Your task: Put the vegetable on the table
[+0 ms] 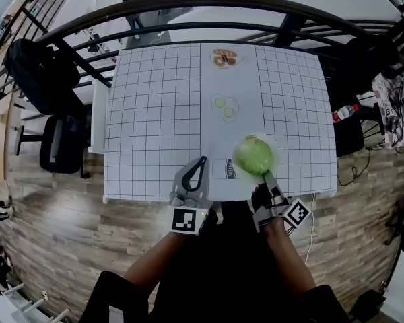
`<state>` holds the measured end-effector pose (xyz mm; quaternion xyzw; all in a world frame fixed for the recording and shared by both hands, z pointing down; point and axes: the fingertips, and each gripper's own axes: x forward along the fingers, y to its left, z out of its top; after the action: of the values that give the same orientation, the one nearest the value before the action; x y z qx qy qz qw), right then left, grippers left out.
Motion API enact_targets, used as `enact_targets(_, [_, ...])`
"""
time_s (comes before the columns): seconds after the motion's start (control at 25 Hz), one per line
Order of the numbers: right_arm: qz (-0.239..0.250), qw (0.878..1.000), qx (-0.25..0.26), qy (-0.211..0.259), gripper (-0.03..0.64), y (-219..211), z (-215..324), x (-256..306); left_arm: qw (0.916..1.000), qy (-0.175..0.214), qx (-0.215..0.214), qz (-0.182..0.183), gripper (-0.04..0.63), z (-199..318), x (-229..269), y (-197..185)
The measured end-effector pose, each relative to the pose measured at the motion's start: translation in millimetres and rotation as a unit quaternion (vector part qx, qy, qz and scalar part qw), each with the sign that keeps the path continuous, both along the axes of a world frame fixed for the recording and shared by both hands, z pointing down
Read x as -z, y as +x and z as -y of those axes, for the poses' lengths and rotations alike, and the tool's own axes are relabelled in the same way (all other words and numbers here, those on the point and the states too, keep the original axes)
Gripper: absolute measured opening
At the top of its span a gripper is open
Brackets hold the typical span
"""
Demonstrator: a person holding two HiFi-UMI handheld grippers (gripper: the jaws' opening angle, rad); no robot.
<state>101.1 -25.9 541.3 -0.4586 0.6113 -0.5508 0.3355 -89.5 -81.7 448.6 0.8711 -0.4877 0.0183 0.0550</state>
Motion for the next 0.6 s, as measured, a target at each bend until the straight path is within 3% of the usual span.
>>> enact_targets(0.6, [-0.009, 1.0, 0.026, -0.01, 0.032, 39.5, 65.8, -56.9, 0.9995, 0.018, 0.017, 0.02, 0.009, 60.3, 15.2, 43.5])
